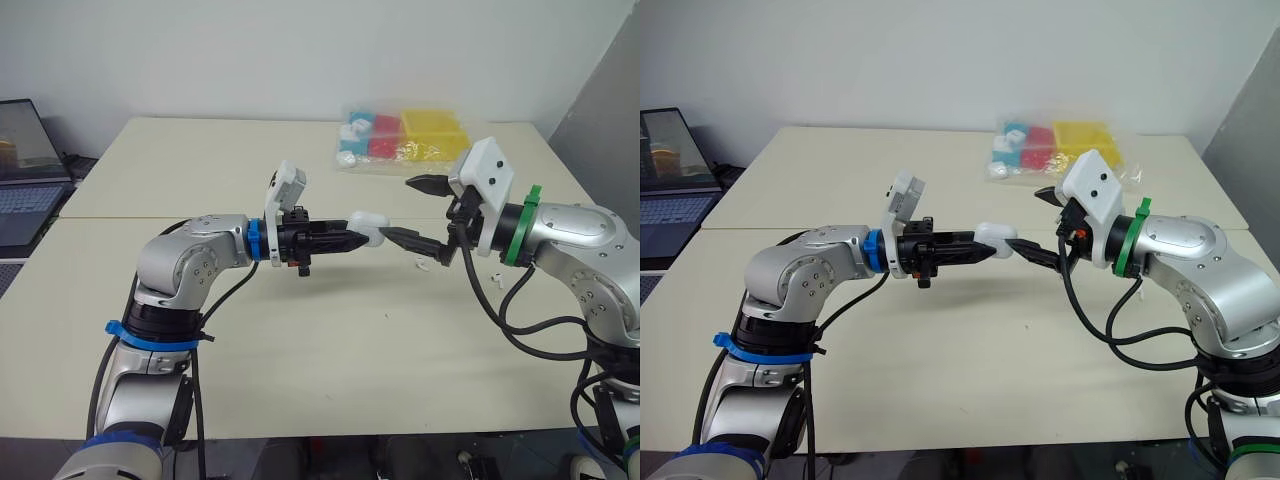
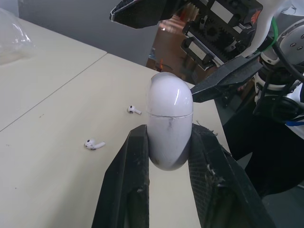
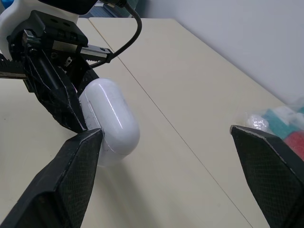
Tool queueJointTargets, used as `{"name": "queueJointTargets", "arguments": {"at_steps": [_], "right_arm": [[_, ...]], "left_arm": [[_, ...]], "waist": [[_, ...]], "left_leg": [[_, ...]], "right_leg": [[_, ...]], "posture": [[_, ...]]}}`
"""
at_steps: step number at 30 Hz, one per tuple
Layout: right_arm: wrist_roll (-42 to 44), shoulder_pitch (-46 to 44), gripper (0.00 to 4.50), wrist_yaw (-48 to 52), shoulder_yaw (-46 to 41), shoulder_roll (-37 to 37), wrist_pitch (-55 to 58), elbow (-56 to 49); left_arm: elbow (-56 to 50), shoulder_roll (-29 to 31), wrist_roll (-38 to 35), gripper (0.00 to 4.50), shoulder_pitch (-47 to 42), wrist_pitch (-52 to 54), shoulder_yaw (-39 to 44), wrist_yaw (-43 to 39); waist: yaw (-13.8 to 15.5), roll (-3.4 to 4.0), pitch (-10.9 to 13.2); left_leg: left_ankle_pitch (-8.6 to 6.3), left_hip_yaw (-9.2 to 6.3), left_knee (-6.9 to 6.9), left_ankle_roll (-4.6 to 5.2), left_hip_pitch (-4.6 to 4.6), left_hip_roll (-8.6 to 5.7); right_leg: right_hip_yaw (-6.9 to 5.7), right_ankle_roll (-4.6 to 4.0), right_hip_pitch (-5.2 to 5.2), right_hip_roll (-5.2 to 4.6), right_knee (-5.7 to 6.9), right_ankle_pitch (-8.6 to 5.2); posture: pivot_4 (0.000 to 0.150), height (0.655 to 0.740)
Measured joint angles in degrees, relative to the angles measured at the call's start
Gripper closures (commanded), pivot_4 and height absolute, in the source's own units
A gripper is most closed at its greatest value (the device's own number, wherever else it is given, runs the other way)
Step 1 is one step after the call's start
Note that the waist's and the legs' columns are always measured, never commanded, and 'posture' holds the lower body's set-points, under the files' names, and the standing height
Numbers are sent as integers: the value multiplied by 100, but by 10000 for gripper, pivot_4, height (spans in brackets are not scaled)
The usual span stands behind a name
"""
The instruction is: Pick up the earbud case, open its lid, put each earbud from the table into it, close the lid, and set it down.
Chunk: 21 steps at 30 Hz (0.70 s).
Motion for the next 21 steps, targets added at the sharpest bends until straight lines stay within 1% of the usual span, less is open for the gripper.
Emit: {"name": "queueJointTargets", "arguments": {"at_steps": [15,21], "right_arm": [[-8,-68,335,-36,12,139,-5,69],[-108,-124,335,-127,-42,120,-4,248]], "left_arm": [[-9,50,-29,37531,38,38,6,-14],[-202,59,-185,37531,73,48,-27,-111]], "waist": [[0,0,0],[4,0,0]], "left_leg": [[0,1,0,0,0,0],[0,1,-1,0,0,0]], "right_leg": [[1,0,0,0,0,0],[0,0,0,-1,-2,0]], "posture": [[1500,7400],[1500,7400]]}}
